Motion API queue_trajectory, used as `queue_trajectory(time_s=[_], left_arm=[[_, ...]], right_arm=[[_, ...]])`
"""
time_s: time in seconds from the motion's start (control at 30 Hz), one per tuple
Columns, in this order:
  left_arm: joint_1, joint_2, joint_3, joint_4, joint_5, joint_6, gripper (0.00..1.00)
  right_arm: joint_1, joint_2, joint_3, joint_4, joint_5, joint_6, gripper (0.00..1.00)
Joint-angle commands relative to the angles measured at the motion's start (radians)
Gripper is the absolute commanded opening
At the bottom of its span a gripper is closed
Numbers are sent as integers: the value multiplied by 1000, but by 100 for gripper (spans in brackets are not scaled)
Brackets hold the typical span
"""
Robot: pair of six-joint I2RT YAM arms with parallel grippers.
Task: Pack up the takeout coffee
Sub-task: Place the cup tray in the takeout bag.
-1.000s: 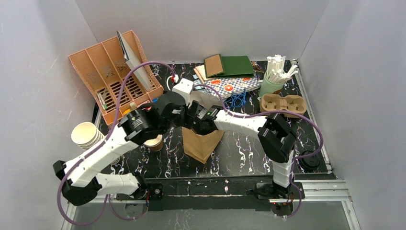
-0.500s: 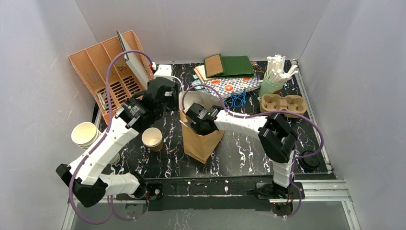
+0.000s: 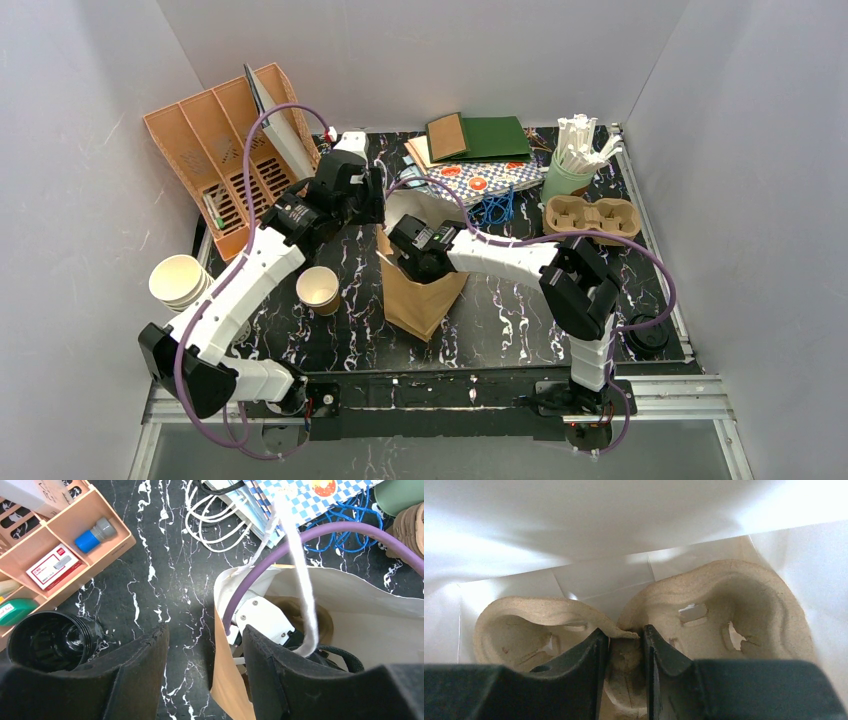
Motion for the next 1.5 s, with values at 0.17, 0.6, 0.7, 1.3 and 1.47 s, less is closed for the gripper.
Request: queue_trajectory(time_s=[0.17, 0.6, 0.7, 1.3, 1.47], left_arm=[[4, 0, -24, 20, 32, -6, 59], [4, -124, -22, 66, 67, -32, 73], [4, -174, -26, 75, -4, -31, 71], [4, -131, -96, 98, -15, -67, 69], [4, -96, -98, 104, -50, -48, 54]], right_arm=[[1, 0, -8, -43, 1, -19, 38], [0, 11, 1, -46, -1, -19, 37], [1, 10, 0, -48, -3, -19, 37], [1, 5, 5, -54, 0, -20, 37], [1, 6, 2, -52, -6, -21, 37]])
